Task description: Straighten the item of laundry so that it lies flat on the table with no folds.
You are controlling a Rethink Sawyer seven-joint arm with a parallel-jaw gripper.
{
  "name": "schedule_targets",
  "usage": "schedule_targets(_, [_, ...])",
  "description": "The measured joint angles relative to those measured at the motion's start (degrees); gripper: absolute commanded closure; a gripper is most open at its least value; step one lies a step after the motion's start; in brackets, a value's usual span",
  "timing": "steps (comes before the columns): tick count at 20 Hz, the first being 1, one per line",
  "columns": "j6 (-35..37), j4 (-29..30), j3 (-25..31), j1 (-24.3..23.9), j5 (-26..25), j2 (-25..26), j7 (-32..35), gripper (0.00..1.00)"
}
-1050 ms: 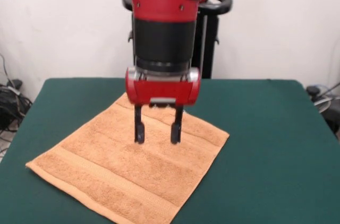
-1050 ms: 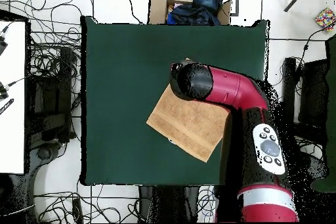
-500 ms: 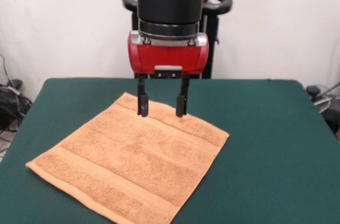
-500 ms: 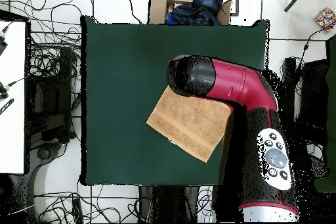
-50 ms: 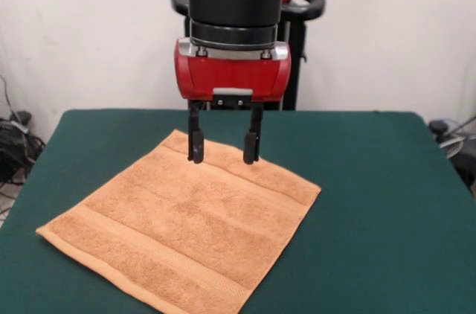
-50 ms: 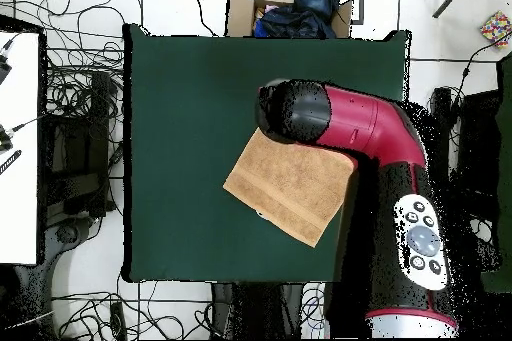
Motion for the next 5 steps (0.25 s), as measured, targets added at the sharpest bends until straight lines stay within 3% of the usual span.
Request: schedule_targets(5, [0.00, -0.15, 0.00, 0.00, 0.00, 0.01, 0.00, 0.00])
